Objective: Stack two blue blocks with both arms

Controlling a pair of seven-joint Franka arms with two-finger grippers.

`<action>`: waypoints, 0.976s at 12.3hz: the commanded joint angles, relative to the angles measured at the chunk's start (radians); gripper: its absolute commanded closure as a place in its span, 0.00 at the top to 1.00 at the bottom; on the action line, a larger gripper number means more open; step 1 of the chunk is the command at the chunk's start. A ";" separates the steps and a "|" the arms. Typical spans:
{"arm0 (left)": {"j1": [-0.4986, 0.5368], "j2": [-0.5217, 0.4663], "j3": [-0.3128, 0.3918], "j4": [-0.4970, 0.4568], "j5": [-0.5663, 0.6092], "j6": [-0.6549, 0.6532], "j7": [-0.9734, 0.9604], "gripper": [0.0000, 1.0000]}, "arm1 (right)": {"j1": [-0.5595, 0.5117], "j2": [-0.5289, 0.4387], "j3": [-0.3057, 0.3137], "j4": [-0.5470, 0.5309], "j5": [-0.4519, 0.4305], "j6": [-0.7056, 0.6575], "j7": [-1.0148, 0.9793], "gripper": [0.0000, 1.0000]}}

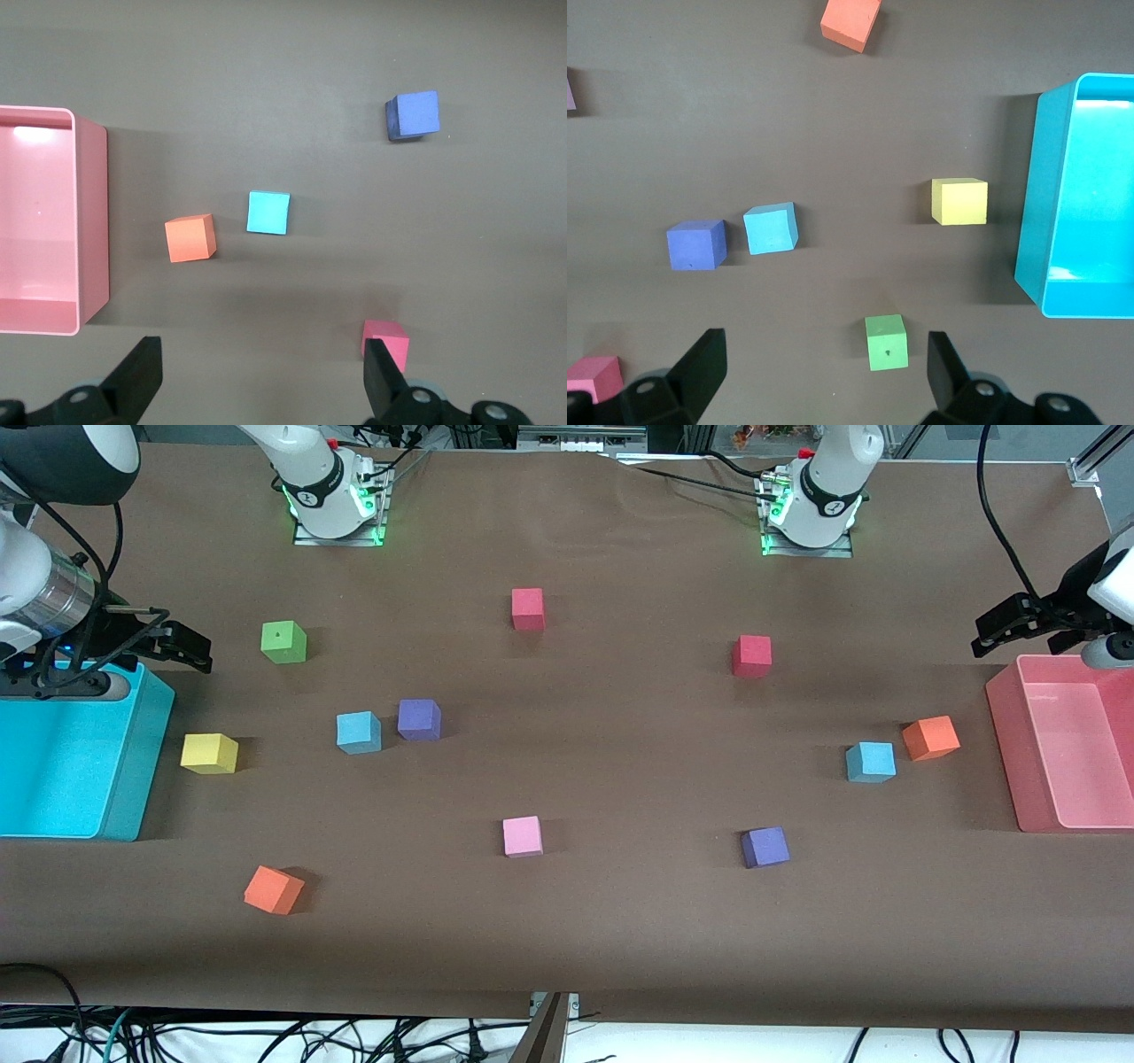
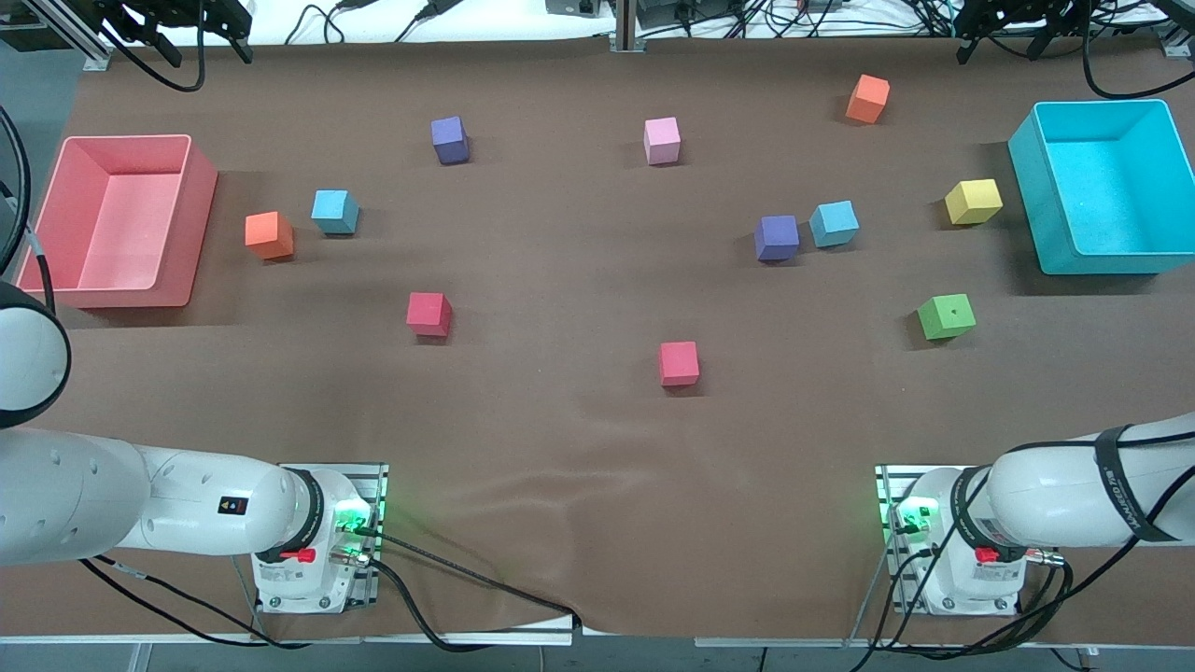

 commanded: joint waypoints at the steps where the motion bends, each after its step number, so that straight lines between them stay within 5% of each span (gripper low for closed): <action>1: 0.002 -0.004 0.002 0.016 0.018 -0.020 0.024 1.00 | 0.000 0.009 0.001 0.029 0.001 -0.024 -0.009 0.99; 12: 0.006 -0.004 -0.001 0.010 0.012 -0.022 0.025 1.00 | 0.001 0.008 0.004 0.031 0.001 -0.037 -0.009 1.00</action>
